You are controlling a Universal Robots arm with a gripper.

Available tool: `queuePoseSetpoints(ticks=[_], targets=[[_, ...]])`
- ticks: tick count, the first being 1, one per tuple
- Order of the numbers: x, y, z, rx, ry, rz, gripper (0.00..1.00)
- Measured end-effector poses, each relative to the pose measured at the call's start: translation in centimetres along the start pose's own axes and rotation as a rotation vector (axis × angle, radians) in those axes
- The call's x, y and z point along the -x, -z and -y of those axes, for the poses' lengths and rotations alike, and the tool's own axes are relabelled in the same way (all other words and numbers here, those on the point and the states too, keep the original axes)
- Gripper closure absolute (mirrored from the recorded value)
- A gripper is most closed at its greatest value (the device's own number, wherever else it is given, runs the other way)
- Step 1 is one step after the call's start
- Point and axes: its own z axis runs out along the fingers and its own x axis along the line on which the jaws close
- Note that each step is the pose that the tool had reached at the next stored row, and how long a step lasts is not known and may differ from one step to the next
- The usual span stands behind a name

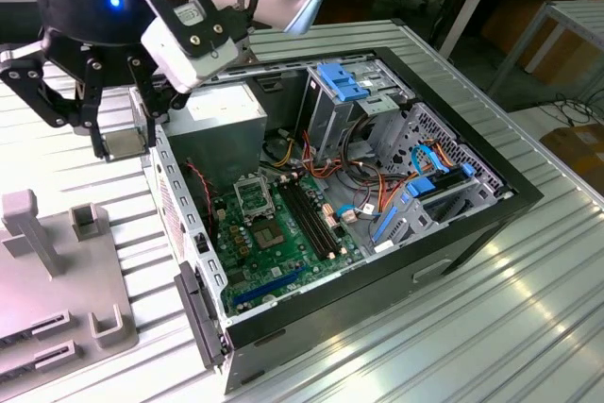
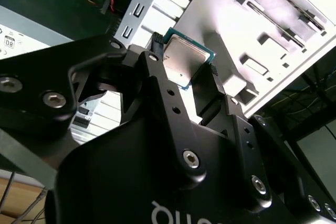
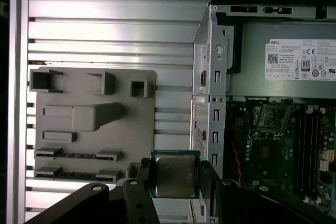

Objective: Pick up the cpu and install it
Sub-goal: 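Pick up the cpu and move it towards the insertion slot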

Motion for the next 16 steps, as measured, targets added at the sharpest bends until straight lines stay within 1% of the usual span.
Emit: queuePoseSetpoints(ticks=[9,10,12,13,16], targets=[[1.73,0.08,0.06,0.0001,0.000,0.0001,0.53],[2.11,0.10,0.07,0.0000,0.000,0.0000,0.53],[2.52,0.12,0.08,0.0001,0.000,0.0001,0.53],[2.84,0.14,0.09,0.0000,0.000,0.0000,0.53],[3.34,0.16,0.11,0.0000,0.000,0.0000,0.53]])
